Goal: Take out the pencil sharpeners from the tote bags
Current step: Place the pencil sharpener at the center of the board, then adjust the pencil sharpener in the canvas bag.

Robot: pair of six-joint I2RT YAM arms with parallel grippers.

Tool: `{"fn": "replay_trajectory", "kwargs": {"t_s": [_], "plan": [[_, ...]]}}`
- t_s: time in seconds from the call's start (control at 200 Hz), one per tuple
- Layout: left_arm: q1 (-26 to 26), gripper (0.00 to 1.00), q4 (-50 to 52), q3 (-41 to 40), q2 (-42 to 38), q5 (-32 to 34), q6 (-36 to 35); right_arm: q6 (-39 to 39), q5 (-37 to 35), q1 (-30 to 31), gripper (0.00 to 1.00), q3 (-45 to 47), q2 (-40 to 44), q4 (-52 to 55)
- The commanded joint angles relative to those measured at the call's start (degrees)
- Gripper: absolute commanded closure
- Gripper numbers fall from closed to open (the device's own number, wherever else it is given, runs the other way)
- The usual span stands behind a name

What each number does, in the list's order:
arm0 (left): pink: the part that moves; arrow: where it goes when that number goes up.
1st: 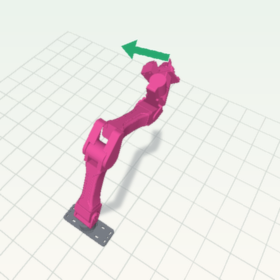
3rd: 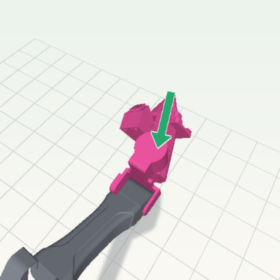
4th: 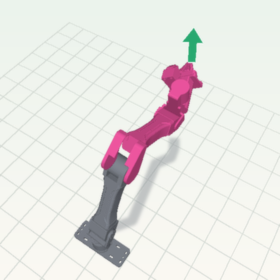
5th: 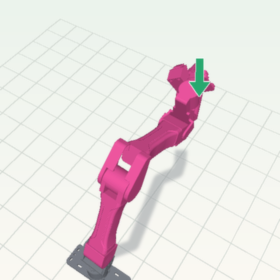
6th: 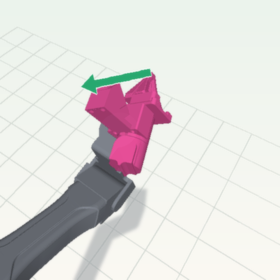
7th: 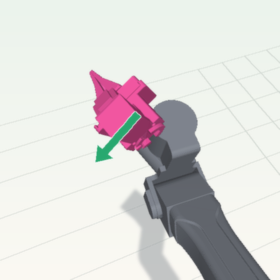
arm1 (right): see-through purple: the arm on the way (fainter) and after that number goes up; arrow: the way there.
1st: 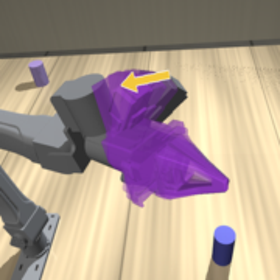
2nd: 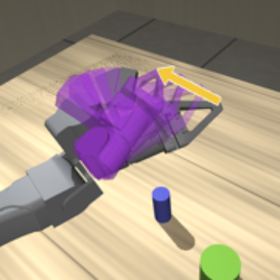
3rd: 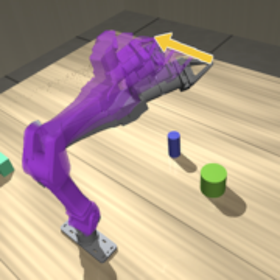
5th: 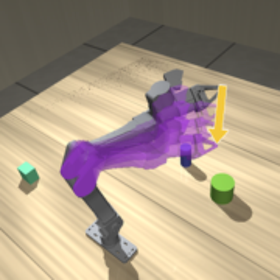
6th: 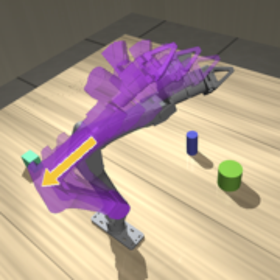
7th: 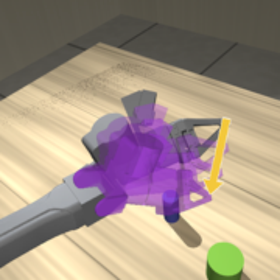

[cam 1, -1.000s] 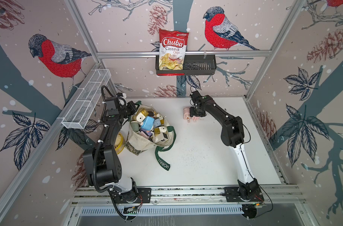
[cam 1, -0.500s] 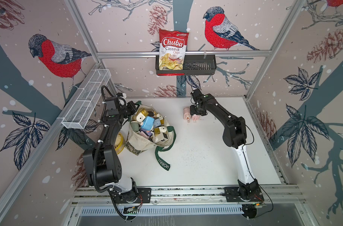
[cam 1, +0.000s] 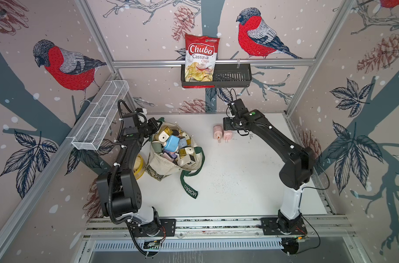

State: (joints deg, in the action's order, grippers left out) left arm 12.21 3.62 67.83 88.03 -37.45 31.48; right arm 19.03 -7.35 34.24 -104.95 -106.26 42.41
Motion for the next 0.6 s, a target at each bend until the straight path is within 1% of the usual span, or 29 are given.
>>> {"fn": "replay_trajectory", "kwargs": {"t_s": [0.0,0.115,0.2,0.305,0.42,0.455,0.59], "plan": [[0.23,1.00,-7.24,0.43,-0.50,-2.98,0.34,-2.07,0.32,1.88,0.32,4.72,6.53,-8.93],[0.27,1.00,-7.32,0.24,-0.67,-3.11,0.42,-2.43,2.21,3.28,0.31,12.72,15.41,-16.82],[0.27,1.00,-7.62,0.24,-0.75,-3.20,0.62,-1.87,6.53,3.54,0.28,20.48,22.11,-24.59],[0.25,1.00,-8.22,0.01,-0.75,-3.59,1.07,-0.11,11.43,4.66,0.25,27.51,27.87,-31.88],[0.27,1.00,-8.32,-0.02,-0.75,-3.77,1.25,1.60,15.23,8.55,0.24,31.00,29.53,-36.39],[0.27,1.00,-8.30,-0.07,-0.84,-3.70,1.23,1.77,15.08,10.29,0.23,31.02,29.15,-36.92],[0.27,1.00,-8.46,-0.22,-1.10,-3.51,1.07,-0.89,15.57,16.17,0.21,27.22,23.33,-36.32]]}}
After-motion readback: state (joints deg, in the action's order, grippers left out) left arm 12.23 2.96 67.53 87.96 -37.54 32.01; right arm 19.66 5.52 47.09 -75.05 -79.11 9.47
